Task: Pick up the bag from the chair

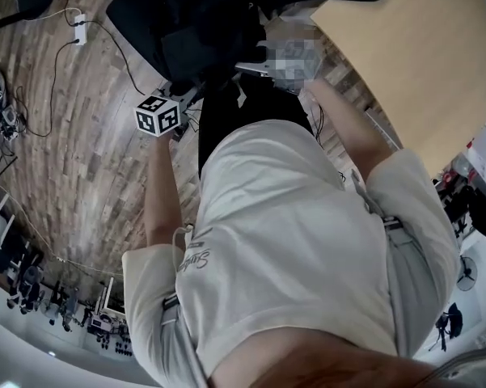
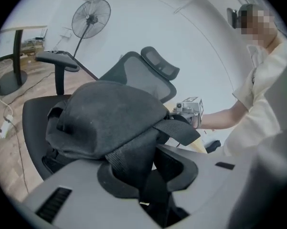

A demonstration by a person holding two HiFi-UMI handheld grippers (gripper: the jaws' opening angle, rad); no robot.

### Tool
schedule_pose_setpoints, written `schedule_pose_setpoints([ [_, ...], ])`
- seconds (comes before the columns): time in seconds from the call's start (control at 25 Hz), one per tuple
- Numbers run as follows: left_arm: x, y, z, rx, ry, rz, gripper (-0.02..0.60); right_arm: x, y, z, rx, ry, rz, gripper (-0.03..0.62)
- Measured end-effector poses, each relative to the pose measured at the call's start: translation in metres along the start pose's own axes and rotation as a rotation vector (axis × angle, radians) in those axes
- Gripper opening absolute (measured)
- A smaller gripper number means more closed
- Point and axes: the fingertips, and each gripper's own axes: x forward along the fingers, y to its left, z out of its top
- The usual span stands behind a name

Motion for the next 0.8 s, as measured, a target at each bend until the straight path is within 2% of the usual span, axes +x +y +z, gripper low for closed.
schedule_pose_setpoints([
  [0.08, -0.006, -0.003, 0.016, -0.017, -0.059, -0.002, 0.103, 0.002, 0.005, 0.016, 0.007, -0.037, 0.011, 0.078],
  [0.24, -0.010, 0.004, 0.042, -0.008, -0.117, -0.009, 0.097, 0.025, 0.001, 0.035, -0.014, -0.051, -0.003, 0.072],
  [0.4, -0.018, 0.005, 0.043, -0.012, -0.119, -0.055, 0.094, 0.033, 0.001, 0.043, 0.020, -0.051, -0.044, 0.066],
  [0.56, -0.034, 0.005, 0.065, 0.056, -0.166, -0.095, 0.077, 0.031, 0.013, 0.063, 0.040, -0.058, -0.037, 0.029],
  [0.8, -0.054, -0.007, 0.122, 0.145, -0.263, -0.198, 0.072, 0.017, 0.015, 0.113, -0.058, -0.106, -0.122, 0.026],
])
